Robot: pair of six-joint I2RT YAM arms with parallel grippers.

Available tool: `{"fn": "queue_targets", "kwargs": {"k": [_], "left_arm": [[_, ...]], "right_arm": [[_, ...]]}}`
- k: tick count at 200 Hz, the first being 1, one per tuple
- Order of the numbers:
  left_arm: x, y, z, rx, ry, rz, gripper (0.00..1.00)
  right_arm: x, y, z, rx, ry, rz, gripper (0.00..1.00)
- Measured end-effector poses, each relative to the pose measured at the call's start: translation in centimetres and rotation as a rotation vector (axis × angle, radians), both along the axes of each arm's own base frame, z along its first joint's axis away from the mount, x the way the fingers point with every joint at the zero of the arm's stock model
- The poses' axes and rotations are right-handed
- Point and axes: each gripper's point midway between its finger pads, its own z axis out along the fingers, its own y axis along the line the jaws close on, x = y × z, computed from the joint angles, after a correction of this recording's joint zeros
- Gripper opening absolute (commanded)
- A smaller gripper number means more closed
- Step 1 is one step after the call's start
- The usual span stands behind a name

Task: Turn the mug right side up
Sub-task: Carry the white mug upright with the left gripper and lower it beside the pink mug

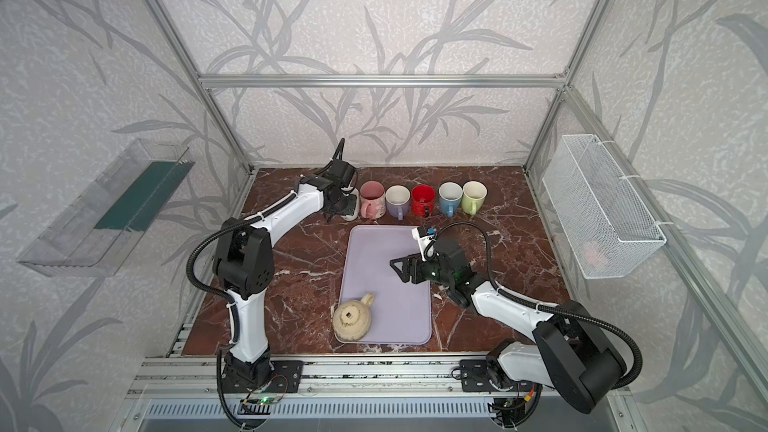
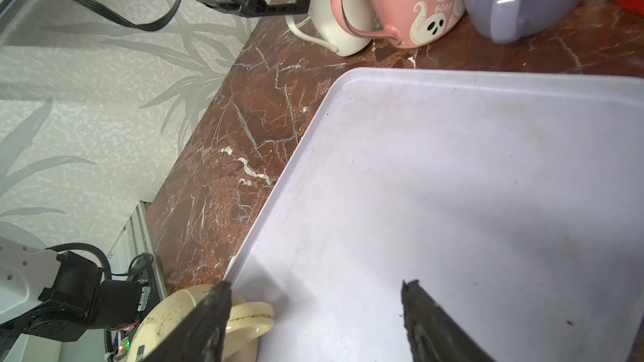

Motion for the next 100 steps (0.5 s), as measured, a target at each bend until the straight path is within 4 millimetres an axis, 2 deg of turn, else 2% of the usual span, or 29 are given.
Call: {"fn": "queue_targets", "kwargs": {"k": [36, 100], "left_arm": [[0.05, -0.23, -0.11, -0.017, 0.002, 0.006, 0.0], [0.04, -0.36, -0.14, -0.028, 0.003, 0.011, 0.2]], "right_arm": [[0.04, -0.01, -0.09, 0.0, 0.004, -0.002, 0.77], [0.05, -0.02, -0.1, 0.0, 0.004, -0.002, 0.77]]}}
